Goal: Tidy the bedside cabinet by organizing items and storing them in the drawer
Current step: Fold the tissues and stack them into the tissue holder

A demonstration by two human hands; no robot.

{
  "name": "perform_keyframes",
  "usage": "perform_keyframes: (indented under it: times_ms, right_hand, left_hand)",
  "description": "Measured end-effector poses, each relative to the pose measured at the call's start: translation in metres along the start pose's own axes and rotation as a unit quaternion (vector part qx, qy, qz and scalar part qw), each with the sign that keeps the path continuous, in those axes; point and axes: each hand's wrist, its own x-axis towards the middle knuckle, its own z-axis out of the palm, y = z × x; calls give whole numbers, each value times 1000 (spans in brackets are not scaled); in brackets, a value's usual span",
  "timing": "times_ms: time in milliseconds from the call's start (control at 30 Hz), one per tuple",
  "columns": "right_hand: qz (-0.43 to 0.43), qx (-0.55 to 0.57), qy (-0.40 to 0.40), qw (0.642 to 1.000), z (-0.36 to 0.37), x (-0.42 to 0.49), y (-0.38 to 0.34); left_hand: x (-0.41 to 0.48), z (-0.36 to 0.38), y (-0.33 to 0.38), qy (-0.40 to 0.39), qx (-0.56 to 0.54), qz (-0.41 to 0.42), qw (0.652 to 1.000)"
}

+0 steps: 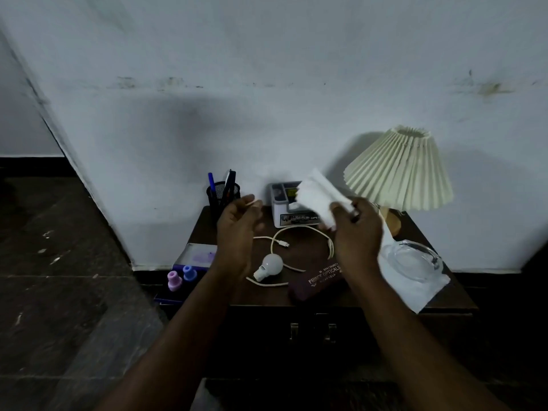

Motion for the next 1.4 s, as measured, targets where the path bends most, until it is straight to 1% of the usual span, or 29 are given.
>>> perform_keyframes:
  times_ms: [33, 67, 100, 133, 167, 200, 233, 267, 300, 400, 467, 533, 600, 700, 733, 867, 933, 1000, 1033, 1133, 1200, 1233, 1267, 1300, 1333, 1367, 1400]
  right_hand:
    - [-42, -16, 13, 999, -10, 7, -4]
    - [-78, -27, 27, 996, -19, 11, -7]
    - [-107, -42, 43, 992, -26, 15, -8]
    - [-131, -59, 58, 988, -33, 17, -9]
    - [-147, -77, 71, 983, -38, 18, -10]
    - [-159, -90, 79, 980, -42, 18, -10]
    - [-165, -92, 80, 979, -46, 19, -11]
    - [-170, -88, 76, 978, -49, 19, -12]
    - [-176, -84, 73, 978, -51, 18, -13]
    - [-196, -93, 66, 974, -56, 17, -15]
    - [-200, -100, 54, 973, -61, 16, -15]
    - [-207, -107, 43, 972, -65, 14, -15]
    - [-218, -115, 37, 969, -68, 14, -15]
    - [-220, -120, 20, 968, -72, 13, -14]
    - [-221, -124, 13, 967, -73, 12, -12]
    - [-241, -155, 6, 958, -77, 14, -6]
    - [-243, -157, 2, 957, -78, 14, -5]
    - [-244, -159, -4, 957, -79, 13, -3]
    - [-243, -162, -6, 956, -80, 13, -3]
    - [-239, -164, -11, 957, -81, 12, -4]
    - [-237, -164, -11, 958, -81, 13, -5]
    - [-234, -164, -11, 958, -81, 14, -5]
    - [-230, -165, -11, 959, -82, 15, -5]
    - [-227, -163, -11, 960, -82, 15, -5]
    - [-223, -159, -11, 962, -81, 16, -5]
    - [-220, -152, -10, 964, -80, 16, -6]
    - [-217, -146, -8, 965, -79, 16, -6]
  left_hand:
    - [2, -6, 1, 16, 111, 63, 992]
    - [4, -12, -1, 17, 219, 118, 968]
    - [5, -16, -5, -3, 322, 148, 935]
    - [5, -19, -12, -44, 430, 148, 889]
    - [3, -21, -19, -99, 542, 124, 825]
    - [3, -24, -28, -150, 636, 95, 751]
    - [1, -26, -36, -184, 694, 84, 691]
    - [-1, -28, -43, -205, 718, 86, 660]
    - [-2, -30, -48, -214, 722, 92, 651]
    - [2, -34, -54, -221, 710, 89, 663]
    - [11, -37, -53, -209, 712, 88, 665]
    - [21, -40, -50, -189, 715, 86, 667]
    - [35, -42, -48, -149, 719, 81, 674]
    - [57, -43, -45, -77, 703, 88, 701]
    - [63, -45, -46, -63, 694, 90, 712]
    - [81, -52, -55, -20, 627, 91, 774]
    - [85, -55, -61, -2, 614, 90, 784]
    - [88, -56, -65, 3, 623, 79, 778]
    - [89, -55, -65, -2, 635, 72, 769]
    - [82, -48, -57, -22, 678, 69, 731]
    - [68, -36, -45, -18, 705, 110, 700]
    - [56, -27, -38, -24, 708, 154, 688]
    - [42, -16, -33, -53, 699, 209, 682]
    - [23, -5, -32, -109, 679, 260, 678]
    - [1, 5, -34, -187, 656, 294, 670]
    - [-22, 14, -40, -267, 640, 307, 652]
    - [-42, 21, -49, -327, 641, 304, 625]
